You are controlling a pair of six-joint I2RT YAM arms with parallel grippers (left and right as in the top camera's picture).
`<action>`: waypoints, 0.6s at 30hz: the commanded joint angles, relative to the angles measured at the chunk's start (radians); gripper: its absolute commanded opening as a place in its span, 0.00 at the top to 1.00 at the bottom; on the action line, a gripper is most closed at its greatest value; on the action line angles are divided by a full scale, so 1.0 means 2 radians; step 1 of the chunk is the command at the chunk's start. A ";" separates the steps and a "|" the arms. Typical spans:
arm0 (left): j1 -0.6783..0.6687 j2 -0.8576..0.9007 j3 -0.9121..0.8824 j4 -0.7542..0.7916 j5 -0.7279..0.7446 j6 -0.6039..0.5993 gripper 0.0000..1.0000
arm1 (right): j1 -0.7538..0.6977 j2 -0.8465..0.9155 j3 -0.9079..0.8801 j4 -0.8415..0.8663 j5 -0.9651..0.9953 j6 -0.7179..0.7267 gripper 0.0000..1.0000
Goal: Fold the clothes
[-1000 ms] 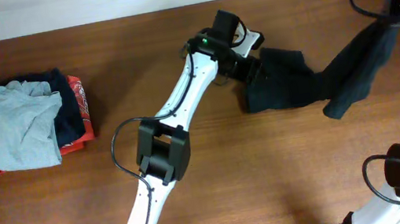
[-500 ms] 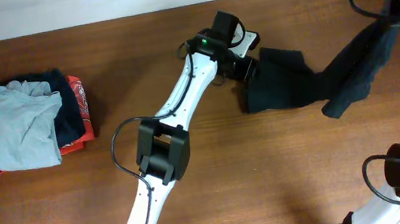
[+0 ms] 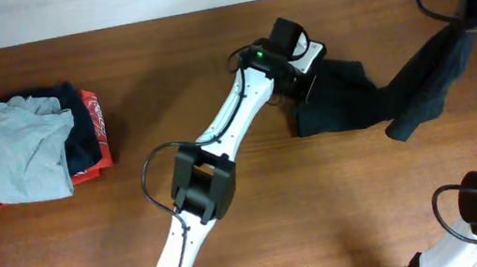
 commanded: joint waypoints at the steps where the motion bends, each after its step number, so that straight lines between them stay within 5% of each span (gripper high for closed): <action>1: 0.026 0.005 0.027 -0.009 0.000 -0.013 0.99 | 0.002 -0.005 0.006 0.000 -0.006 -0.007 0.96; 11: 0.098 -0.109 0.199 -0.104 -0.056 0.006 0.99 | 0.002 -0.005 0.006 -0.001 -0.007 -0.006 0.96; 18: 0.105 -0.216 0.223 -0.141 -0.163 0.034 0.99 | 0.002 -0.005 0.008 -0.008 -0.019 -0.007 0.96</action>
